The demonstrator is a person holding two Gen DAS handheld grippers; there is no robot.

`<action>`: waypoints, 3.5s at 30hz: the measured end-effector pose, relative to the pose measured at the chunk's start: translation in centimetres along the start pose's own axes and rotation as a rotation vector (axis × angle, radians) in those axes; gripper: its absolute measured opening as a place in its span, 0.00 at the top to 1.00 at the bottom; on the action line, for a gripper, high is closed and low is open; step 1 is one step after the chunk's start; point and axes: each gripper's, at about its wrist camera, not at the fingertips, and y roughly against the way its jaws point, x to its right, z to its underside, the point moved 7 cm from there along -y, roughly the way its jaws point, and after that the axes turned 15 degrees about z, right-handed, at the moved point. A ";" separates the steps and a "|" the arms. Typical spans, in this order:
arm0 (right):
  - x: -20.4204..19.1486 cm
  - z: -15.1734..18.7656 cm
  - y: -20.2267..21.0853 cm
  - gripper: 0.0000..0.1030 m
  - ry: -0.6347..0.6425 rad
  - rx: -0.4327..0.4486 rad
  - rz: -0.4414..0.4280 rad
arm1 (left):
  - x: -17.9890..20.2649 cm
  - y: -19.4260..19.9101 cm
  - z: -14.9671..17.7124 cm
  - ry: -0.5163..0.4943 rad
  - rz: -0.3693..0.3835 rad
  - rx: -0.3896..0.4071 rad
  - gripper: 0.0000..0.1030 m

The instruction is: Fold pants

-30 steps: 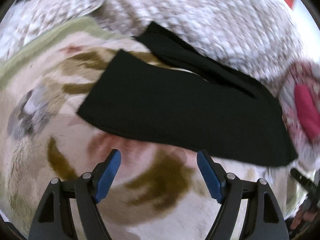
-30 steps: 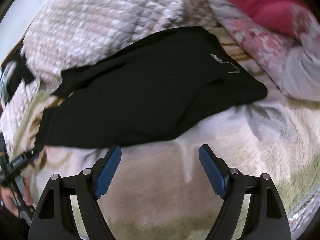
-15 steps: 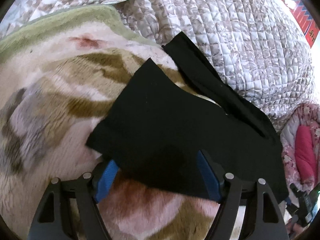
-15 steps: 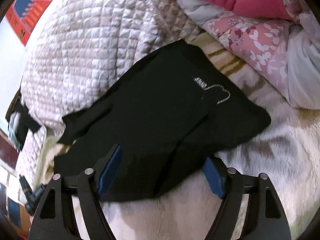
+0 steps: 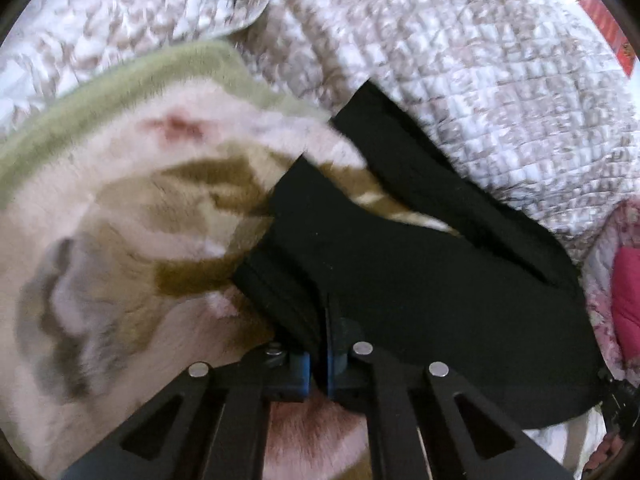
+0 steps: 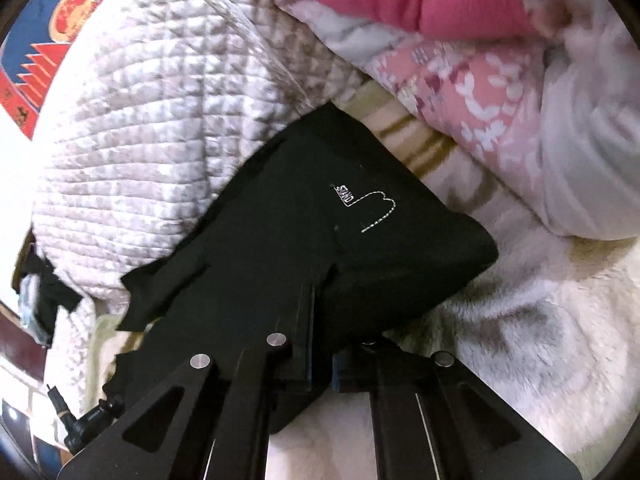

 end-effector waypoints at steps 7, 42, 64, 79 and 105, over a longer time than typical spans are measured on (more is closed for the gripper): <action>2.1 3.7 4.9 0.96 -0.005 -0.029 -0.003 | 0.8 7.0 1.4 -0.030 0.025 0.029 0.94; 8.3 6.2 11.5 0.81 0.044 0.101 0.370 | -4.0 14.5 5.6 -0.043 -0.204 0.045 0.88; 3.9 6.2 6.6 0.79 0.298 0.046 0.304 | 0.1 6.1 7.7 -0.170 -0.076 -0.124 0.70; -1.2 16.1 3.6 0.65 0.587 -0.152 0.180 | 7.1 3.6 11.9 -0.310 0.081 -0.223 0.62; -3.0 11.4 4.1 0.52 0.510 -0.038 0.168 | 3.7 3.5 6.4 -0.283 -0.080 -0.136 0.58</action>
